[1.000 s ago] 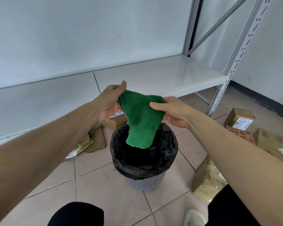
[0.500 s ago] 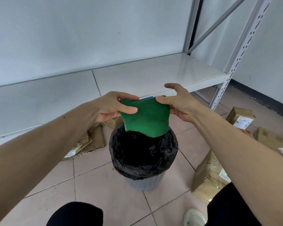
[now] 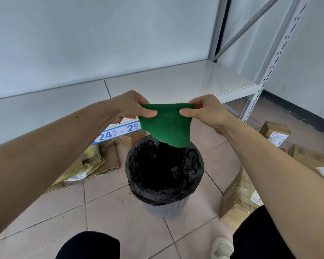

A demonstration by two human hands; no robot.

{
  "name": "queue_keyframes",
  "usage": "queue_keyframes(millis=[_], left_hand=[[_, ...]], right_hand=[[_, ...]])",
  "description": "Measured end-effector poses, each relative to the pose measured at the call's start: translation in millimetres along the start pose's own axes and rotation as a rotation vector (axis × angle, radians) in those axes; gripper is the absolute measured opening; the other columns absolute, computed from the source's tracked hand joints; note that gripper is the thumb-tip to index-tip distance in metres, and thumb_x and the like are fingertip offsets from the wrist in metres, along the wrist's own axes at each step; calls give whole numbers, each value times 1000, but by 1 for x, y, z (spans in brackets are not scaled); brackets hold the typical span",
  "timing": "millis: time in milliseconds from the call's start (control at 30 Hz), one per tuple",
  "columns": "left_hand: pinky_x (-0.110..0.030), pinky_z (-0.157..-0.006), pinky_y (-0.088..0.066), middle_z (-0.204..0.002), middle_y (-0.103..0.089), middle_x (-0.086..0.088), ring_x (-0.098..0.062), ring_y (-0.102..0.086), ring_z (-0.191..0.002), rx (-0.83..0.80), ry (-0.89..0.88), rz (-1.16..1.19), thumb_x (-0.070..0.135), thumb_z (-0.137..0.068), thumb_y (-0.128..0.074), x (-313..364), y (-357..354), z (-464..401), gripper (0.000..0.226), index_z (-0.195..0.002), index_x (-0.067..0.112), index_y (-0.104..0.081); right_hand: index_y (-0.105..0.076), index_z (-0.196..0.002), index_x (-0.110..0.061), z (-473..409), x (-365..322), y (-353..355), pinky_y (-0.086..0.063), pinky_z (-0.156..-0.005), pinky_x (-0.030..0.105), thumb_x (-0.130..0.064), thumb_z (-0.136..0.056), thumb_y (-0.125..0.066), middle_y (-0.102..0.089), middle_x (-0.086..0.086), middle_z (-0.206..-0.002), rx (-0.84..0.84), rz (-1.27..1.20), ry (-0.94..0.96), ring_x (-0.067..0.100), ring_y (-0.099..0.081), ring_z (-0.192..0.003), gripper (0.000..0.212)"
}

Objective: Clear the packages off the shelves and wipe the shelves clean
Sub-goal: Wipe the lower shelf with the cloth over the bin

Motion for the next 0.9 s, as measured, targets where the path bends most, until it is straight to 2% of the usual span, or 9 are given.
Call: queue_keyframes(millis=[133, 200, 267, 400, 567, 633, 767, 833, 900], left_hand=[[-37, -106, -40, -119, -70, -8, -20, -60, -115, 5, -96, 141, 44, -81, -76, 19, -3, 3, 43, -109, 12, -72], [-34, -97, -51, -118, -70, -13, -24, -66, -110, 37, -114, 238, 28, -93, -65, 25, -7, 2, 33, -116, 5, -67], [-35, -89, -57, -114, -71, -12, -23, -70, -100, 59, -126, 277, 26, -95, -63, 35, -12, 2, 32, -118, 5, -66], [-36, -81, -58, -104, -73, -2, -16, -69, -93, 107, -106, 302, 33, -93, -65, 45, -11, -15, 26, -111, 14, -69], [-32, -72, -60, -98, -72, -8, -18, -71, -85, 128, -88, 399, 25, -90, -70, 59, -29, -60, 19, -101, 9, -68], [-35, -75, -60, -100, -71, -12, -22, -70, -88, 124, -91, 388, 24, -91, -69, 69, -45, -86, 21, -101, 5, -67], [-30, -61, -61, -96, -68, -15, -20, -69, -75, 116, -113, 375, 22, -94, -65, 97, -81, -145, 29, -107, -4, -65], [-28, -59, -60, -95, -70, -10, -16, -69, -69, 87, -133, 347, 24, -95, -63, 113, -97, -172, 24, -109, 4, -65], [-32, -70, -61, -102, -72, -6, -18, -71, -83, 76, -149, 289, 30, -95, -62, 123, -107, -200, 26, -116, 15, -62]], right_hand=[[-68, -109, -12, 4, 5, -5, -51, -82, 22, -28, -100, -57, -71, 1, -111, -76, -239, -73, 7, -67, -96, 21], [-66, -107, -18, 8, 8, -8, -53, -88, 30, -32, -103, -52, -71, -1, -112, -59, -351, -123, 12, -67, -103, 20], [-67, -107, -18, 12, 14, -10, -54, -91, 38, -37, -97, -61, -73, -2, -110, -63, -458, -180, 15, -68, -105, 22], [-65, -120, -4, 14, 25, -16, -55, -97, 41, -24, -73, -79, -72, 10, -117, -193, -620, -322, 25, -67, -112, 52], [-66, -116, -6, -14, 38, 28, -60, -86, 37, -27, -97, -62, -74, 8, -111, -130, -626, -336, 21, -72, -100, 29], [-65, -112, -4, -31, 44, 52, -62, -76, 35, -26, -99, -59, -75, 11, -103, -85, -608, -335, 22, -74, -87, 26], [-62, -98, -2, -69, 65, 102, -56, -52, 23, -20, -99, -60, -69, 10, -79, 17, -616, -346, 15, -68, -58, 19], [-59, -93, -4, -89, 78, 133, -48, -44, 19, -20, -98, -61, -63, 8, -72, 90, -594, -367, 12, -61, -49, 17], [-58, -96, -2, -115, 88, 169, -48, -43, 19, -17, -98, -62, -62, 10, -76, 194, -561, -354, 14, -59, -54, 16]])
Point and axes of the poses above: each hand's wrist, its own z-axis away from the middle knuckle, its own y-axis out of the back of the hand, x = y × z, the point moved 9 cm from there along -z, towards the middle knuckle
